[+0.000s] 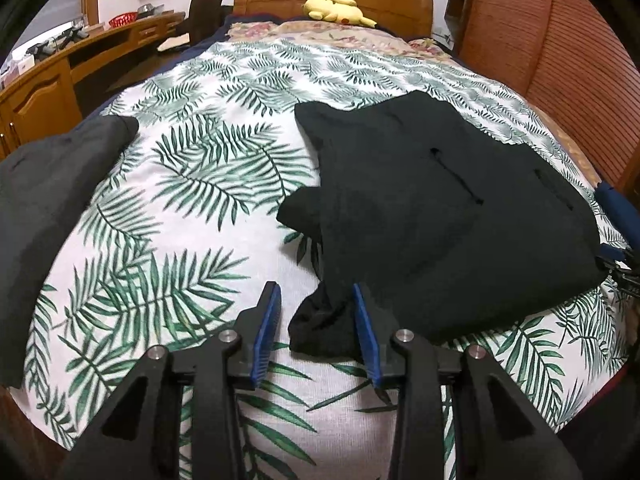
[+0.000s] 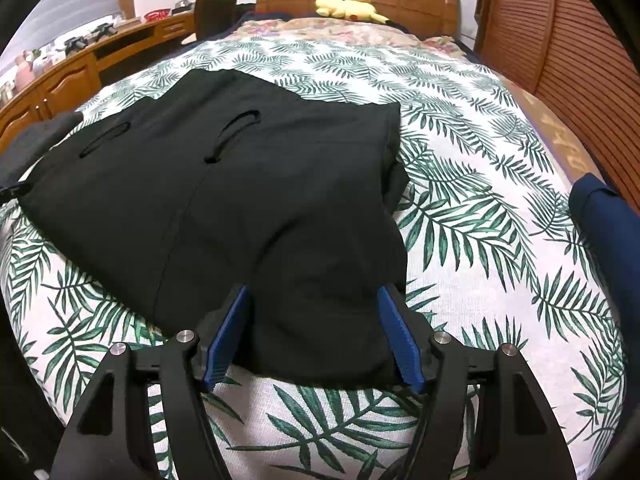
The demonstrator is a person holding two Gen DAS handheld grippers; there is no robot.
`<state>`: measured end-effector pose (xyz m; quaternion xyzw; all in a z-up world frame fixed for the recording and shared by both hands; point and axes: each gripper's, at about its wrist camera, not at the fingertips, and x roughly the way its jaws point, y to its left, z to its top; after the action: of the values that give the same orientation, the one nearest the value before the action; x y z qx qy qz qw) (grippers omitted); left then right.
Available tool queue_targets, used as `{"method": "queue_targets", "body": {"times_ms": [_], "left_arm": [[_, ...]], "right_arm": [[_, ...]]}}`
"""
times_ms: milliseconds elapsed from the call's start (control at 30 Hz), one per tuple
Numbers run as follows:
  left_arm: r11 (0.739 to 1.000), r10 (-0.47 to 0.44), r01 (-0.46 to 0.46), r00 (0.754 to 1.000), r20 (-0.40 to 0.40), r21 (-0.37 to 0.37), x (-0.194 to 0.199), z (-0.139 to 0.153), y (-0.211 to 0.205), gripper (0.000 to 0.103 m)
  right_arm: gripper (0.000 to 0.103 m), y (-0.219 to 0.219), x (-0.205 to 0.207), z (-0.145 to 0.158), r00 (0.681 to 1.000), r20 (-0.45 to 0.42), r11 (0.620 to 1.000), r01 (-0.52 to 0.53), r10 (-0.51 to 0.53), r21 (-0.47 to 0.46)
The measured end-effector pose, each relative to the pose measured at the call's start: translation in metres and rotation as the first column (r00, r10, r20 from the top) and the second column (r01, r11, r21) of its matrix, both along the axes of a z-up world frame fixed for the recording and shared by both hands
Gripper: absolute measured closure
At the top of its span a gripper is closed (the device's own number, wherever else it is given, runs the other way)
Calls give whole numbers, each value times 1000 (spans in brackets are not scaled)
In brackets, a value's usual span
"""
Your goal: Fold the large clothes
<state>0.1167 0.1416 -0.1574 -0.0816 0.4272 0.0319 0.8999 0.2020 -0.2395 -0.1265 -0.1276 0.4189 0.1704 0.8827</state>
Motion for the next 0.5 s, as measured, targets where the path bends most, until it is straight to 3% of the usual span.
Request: {"method": "queue_targets", "body": {"times_ms": [100, 367, 500], "left_arm": [[999, -2, 1, 1000, -20, -40, 0, -8, 1, 67], [999, -12, 12, 1000, -8, -49, -4, -8, -2, 68], [996, -34, 34, 999, 7, -77, -8, -7, -1, 83]], "right_arm": [[34, 0, 0, 0, 1000, 1, 1000, 3, -3, 3], [34, 6, -3, 13, 998, 59, 1000, -1, 1, 4], [34, 16, -6, 19, 995, 97, 1000, -26, 26, -7]]}}
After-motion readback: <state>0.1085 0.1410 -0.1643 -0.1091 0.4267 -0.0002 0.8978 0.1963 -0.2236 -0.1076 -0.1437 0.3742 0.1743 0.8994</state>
